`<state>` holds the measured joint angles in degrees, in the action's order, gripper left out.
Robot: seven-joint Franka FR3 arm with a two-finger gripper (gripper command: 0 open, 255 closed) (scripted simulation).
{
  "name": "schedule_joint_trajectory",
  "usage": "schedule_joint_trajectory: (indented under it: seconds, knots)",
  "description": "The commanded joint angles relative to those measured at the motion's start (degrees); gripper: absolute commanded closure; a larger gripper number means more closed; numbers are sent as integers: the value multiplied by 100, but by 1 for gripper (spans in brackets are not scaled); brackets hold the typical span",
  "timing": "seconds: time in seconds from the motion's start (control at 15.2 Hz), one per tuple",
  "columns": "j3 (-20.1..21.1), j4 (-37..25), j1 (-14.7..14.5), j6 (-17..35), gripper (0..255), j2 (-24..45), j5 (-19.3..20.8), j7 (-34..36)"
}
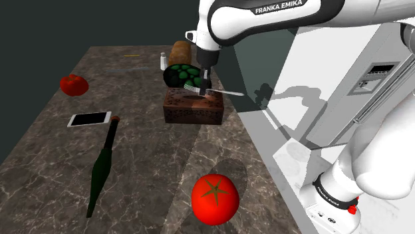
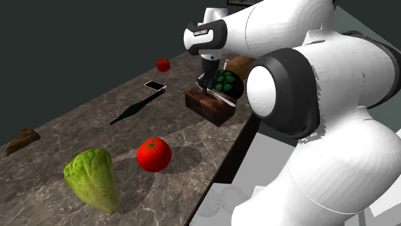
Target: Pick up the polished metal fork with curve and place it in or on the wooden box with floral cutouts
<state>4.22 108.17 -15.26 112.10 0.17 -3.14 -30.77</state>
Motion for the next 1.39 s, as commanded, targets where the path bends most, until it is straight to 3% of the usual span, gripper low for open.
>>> schedule_joint_trajectory:
  seconds: [0.0, 0.2, 1.12, 1.32]
  knots:
    - [-54, -566, 54, -105, 255, 466, 27, -96]
    - [-116, -1501, 126, -350, 255, 1164, 55, -216]
    - [-114, -676, 122, 662, 255, 1352, 46, -261]
    - [-114, -676, 122, 663, 255, 1352, 46, -261]
